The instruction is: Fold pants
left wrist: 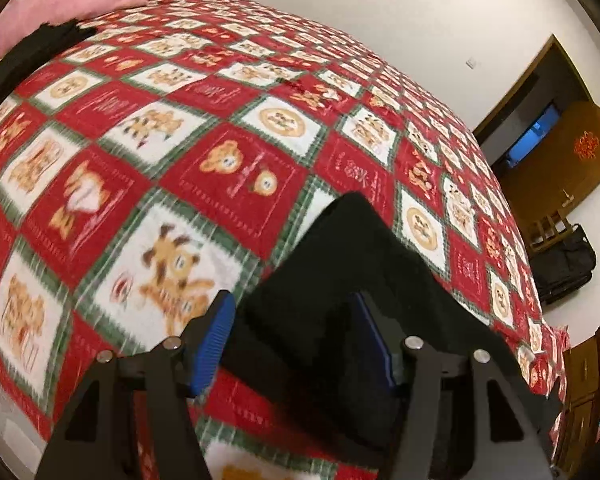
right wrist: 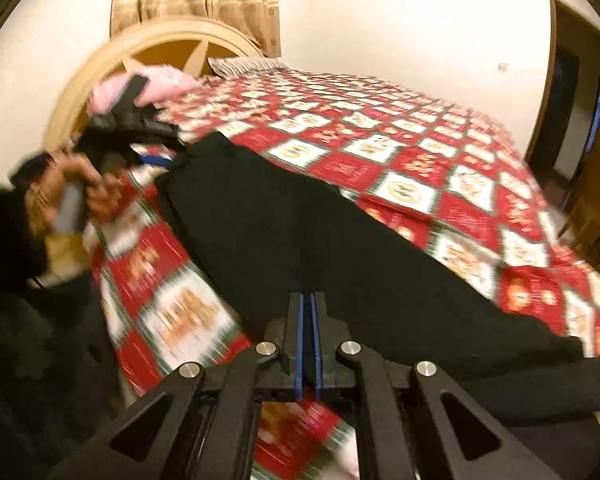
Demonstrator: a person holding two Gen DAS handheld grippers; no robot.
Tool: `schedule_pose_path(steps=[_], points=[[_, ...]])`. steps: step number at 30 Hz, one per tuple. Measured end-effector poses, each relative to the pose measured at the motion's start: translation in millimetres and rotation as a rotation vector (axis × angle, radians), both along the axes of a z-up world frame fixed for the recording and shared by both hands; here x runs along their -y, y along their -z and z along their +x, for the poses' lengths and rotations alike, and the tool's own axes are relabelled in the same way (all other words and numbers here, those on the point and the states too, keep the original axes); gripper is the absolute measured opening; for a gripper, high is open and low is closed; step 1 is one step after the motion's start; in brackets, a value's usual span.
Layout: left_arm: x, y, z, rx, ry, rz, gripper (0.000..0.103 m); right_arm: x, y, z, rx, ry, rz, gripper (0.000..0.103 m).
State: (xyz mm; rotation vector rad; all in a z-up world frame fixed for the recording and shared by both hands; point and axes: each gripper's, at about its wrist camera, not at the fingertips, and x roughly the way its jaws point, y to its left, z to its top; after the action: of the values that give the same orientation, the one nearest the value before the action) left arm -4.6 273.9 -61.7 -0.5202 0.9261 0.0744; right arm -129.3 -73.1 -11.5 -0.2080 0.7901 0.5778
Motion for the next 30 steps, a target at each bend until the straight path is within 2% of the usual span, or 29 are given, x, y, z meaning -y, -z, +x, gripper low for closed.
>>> schedule_pose_path(steps=[5, 6, 7, 9, 11, 13, 16, 18, 21, 25, 30], points=[[4.2, 1.2, 9.0, 0.012, 0.022, 0.016, 0.065, -38.7, 11.9, 14.5, -0.063, -0.106, 0.029, 0.006], [5.3, 0.8, 8.6, 0.018, 0.028, 0.021, 0.065, -45.1, 15.0, 15.8, -0.075, -0.123, 0.027, 0.01], [5.9, 0.5, 8.7, 0.019, 0.034, 0.026, 0.064, -55.3, 19.6, 18.8, -0.096, -0.15, 0.026, 0.015], [7.1, -1.4, 8.7, 0.025, 0.042, 0.032, 0.059, -67.4, 23.4, 17.7, -0.104, -0.187, 0.024, 0.042], [7.4, -3.7, 7.6, 0.039, 0.055, 0.019, 0.054, -81.9, 24.4, 16.4, -0.086, -0.223, 0.03, 0.055], [7.8, -3.8, 8.3, 0.039, 0.064, 0.009, 0.054, -94.2, 25.1, 18.5, -0.068, -0.243, 0.018, 0.055], [8.2, -2.4, 7.8, 0.037, 0.057, 0.002, 0.051, -113.3, 32.6, 22.7, -0.009, -0.255, -0.044, 0.053], [9.5, -2.6, 7.4, 0.034, 0.055, -0.003, 0.045, -120.0, 40.0, 29.3, -0.035, -0.274, -0.066, 0.029], [11.4, -4.7, 2.3, 0.045, 0.052, -0.014, 0.036, -124.9, 48.6, 33.8, -0.042, -0.277, -0.099, 0.008], [17.2, -8.0, -3.0, 0.047, 0.053, 0.024, 0.032, -119.4, 38.0, 27.3, -0.015, -0.297, -0.071, 0.004], [13.6, -10.1, -14.7, 0.03, 0.03, 0.065, 0.031, -120.6, 47.8, 21.6, -0.064, -0.351, -0.083, 0.003]])
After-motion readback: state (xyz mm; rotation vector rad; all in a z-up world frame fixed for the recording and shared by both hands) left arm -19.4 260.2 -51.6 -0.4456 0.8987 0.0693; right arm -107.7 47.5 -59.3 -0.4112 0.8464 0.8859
